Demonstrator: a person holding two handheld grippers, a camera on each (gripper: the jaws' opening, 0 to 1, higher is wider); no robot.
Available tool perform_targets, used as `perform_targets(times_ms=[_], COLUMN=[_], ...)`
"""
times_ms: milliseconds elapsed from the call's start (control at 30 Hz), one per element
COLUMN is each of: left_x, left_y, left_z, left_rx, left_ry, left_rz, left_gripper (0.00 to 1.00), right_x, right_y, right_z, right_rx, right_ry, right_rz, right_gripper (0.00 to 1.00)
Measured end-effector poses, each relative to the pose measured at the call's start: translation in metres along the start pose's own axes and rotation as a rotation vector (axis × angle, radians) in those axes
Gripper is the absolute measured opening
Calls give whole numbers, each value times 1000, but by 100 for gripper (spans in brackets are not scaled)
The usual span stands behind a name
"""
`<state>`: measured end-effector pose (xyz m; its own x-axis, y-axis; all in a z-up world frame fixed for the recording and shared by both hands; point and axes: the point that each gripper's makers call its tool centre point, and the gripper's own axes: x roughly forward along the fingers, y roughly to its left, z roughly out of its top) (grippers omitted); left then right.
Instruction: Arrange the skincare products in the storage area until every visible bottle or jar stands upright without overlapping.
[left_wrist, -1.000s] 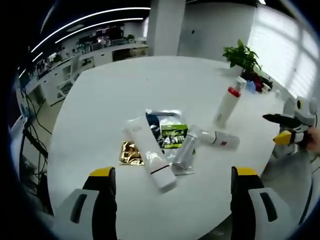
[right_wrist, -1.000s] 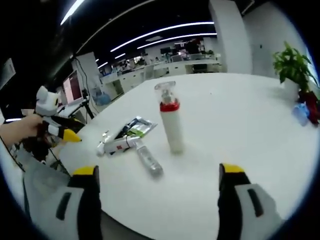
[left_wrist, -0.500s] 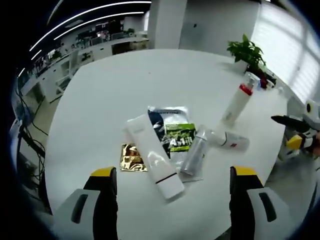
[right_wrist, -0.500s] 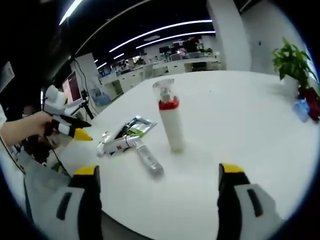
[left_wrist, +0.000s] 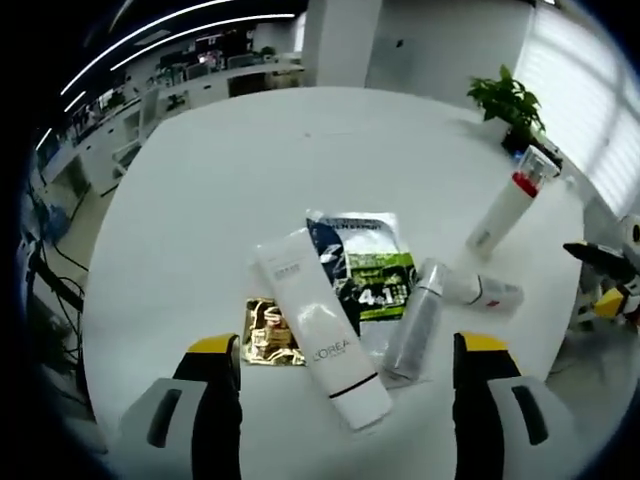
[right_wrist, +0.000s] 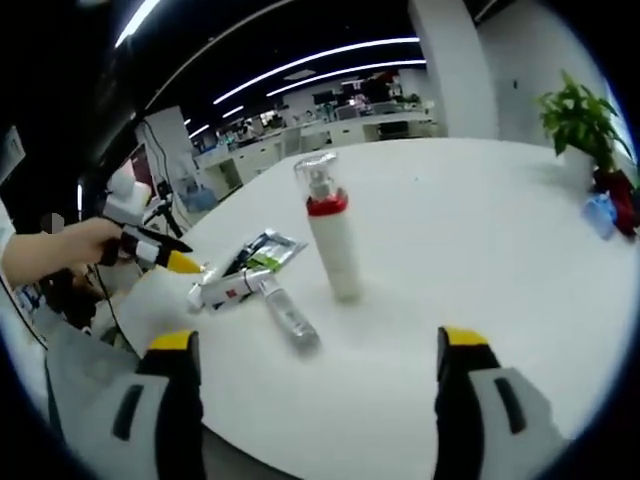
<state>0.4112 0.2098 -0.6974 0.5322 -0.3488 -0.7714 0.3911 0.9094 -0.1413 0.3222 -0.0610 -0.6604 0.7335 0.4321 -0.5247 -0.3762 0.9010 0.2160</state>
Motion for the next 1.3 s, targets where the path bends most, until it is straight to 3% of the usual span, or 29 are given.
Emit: perform_targets(times_ms=[467,800,1300], left_x=[30,47,59], left_y=[13,21,35], left_z=[-2,-1,-3], left_rx=[-33,-55,-61], left_ry=[76,99,129], left_rz=[27,62,119], left_gripper=[78,72,61], right_x=[5,4,5], right_y=[-2,-7,-12], right_z=[-5,-8,-12], right_rx=[6,20,22], right_ry=[18,21,34], right_rz=[-4,-16,-27], right_gripper=[99,98,98])
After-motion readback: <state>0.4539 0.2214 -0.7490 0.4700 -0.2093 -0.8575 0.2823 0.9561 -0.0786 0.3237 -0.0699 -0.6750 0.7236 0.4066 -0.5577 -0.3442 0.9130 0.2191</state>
